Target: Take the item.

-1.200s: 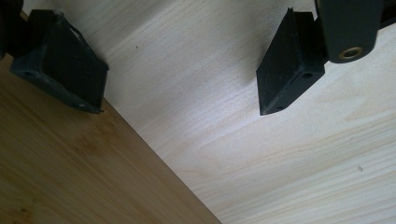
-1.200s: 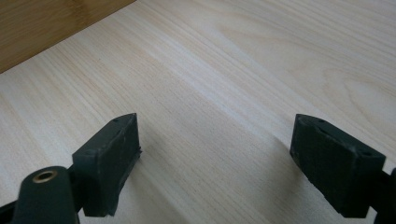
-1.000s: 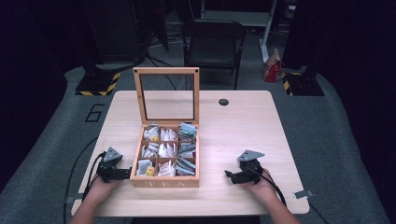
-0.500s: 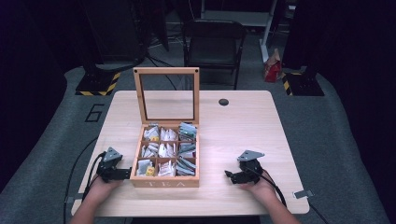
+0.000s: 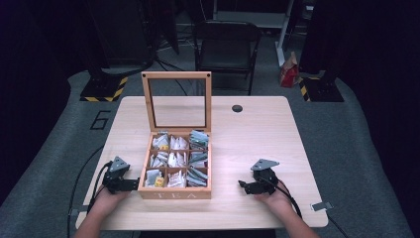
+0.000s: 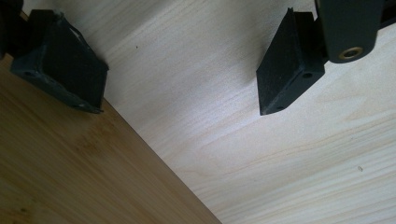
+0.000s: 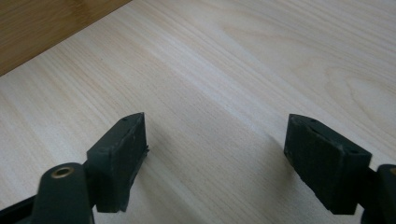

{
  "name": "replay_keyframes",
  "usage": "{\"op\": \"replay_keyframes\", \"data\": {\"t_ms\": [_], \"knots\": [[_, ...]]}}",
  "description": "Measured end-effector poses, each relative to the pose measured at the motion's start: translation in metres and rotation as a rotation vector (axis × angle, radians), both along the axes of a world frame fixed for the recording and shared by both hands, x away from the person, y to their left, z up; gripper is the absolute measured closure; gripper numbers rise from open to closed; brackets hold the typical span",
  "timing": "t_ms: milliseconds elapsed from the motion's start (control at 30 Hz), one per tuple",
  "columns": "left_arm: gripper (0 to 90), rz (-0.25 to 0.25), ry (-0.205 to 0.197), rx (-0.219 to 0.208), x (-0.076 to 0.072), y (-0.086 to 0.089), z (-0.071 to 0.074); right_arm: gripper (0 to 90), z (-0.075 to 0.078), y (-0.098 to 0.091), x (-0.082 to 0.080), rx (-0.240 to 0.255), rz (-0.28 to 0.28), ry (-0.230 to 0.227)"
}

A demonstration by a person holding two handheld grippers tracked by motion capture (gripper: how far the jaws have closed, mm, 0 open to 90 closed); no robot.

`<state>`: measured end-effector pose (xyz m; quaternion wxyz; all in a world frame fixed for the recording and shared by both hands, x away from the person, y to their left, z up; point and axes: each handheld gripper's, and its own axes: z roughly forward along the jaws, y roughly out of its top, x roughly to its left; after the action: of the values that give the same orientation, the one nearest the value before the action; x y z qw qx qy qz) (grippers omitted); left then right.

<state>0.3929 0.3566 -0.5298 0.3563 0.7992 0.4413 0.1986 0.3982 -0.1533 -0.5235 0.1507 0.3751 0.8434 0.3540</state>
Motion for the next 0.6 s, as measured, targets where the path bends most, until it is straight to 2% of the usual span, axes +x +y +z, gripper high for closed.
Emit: {"op": "replay_keyframes", "data": {"t_ms": [67, 300, 600], "knots": [[15.9, 0.0, -0.001, 0.001, 0.0, 0.0, 0.0, 21.5, 0.003, 0.001, -0.001, 0.0, 0.017, 0.004], [16.0, 0.002, 0.006, -0.006, 0.0, 0.0, 0.0, 28.4, 0.013, 0.004, -0.003, 0.049, 0.016, 0.017], [15.9, 0.0, 0.007, -0.004, 0.0, 0.0, 0.0, 34.4, 0.027, 0.005, -0.007, 0.06, 0.055, -0.006]]}}
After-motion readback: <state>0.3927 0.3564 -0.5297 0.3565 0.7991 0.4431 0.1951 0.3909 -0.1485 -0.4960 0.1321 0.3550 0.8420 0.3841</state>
